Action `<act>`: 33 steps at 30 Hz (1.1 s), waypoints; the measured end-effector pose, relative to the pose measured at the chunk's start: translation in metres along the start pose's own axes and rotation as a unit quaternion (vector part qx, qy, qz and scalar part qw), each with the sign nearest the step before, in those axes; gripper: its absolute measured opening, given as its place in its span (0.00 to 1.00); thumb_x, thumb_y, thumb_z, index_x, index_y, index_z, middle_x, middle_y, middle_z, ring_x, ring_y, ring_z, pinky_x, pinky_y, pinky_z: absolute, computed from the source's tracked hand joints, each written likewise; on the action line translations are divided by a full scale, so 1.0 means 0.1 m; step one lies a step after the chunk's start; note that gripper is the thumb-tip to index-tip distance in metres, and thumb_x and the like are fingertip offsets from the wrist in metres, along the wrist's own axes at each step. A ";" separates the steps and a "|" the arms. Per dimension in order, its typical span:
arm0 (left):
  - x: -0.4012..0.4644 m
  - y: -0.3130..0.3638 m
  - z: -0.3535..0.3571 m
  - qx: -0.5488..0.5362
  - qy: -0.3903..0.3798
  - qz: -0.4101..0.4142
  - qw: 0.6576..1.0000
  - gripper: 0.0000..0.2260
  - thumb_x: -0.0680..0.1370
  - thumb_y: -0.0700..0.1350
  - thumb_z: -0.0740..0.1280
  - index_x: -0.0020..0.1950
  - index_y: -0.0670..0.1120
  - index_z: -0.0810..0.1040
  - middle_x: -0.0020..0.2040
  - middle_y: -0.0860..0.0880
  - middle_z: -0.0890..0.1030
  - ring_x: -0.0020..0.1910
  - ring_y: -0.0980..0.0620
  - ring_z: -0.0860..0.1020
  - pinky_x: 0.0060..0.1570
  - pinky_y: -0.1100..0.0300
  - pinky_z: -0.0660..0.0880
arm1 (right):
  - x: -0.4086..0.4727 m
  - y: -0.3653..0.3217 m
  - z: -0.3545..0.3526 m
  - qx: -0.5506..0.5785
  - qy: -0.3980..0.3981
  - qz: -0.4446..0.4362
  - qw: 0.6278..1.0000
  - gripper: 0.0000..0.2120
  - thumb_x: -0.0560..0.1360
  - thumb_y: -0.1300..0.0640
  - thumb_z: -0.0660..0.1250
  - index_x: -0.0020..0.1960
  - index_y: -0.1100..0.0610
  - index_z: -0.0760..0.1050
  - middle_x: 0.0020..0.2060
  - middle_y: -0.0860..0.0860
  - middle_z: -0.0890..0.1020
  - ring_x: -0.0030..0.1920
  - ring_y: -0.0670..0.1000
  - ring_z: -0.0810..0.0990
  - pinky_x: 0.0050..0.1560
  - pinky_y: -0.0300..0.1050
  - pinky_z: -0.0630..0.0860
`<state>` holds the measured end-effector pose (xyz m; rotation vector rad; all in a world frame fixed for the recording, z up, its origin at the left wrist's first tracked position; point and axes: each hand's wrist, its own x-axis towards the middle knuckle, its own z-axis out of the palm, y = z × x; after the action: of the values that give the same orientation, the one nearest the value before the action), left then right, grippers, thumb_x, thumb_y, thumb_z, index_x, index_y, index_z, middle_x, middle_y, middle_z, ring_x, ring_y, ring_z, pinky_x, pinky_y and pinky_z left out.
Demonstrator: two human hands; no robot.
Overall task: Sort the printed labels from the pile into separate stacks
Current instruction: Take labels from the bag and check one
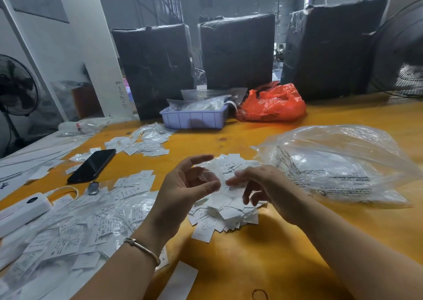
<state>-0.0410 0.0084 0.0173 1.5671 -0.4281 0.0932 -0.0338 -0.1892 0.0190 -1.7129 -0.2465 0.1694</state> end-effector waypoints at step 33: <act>-0.01 -0.01 -0.01 0.015 0.007 -0.007 1.000 0.02 0.71 0.45 0.72 0.41 0.48 0.83 0.48 0.47 0.86 0.49 0.51 0.82 0.45 0.66 0.77 | -0.01 0.00 -0.03 0.056 -0.054 -0.077 0.994 0.08 0.64 0.54 0.75 0.38 0.58 0.84 0.34 0.55 0.83 0.34 0.52 0.75 0.33 0.37 0.72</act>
<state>-0.0412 0.0100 0.0163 1.5973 -0.4072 0.0994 -0.0344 -0.1923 0.0191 -1.5686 -0.4407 0.1592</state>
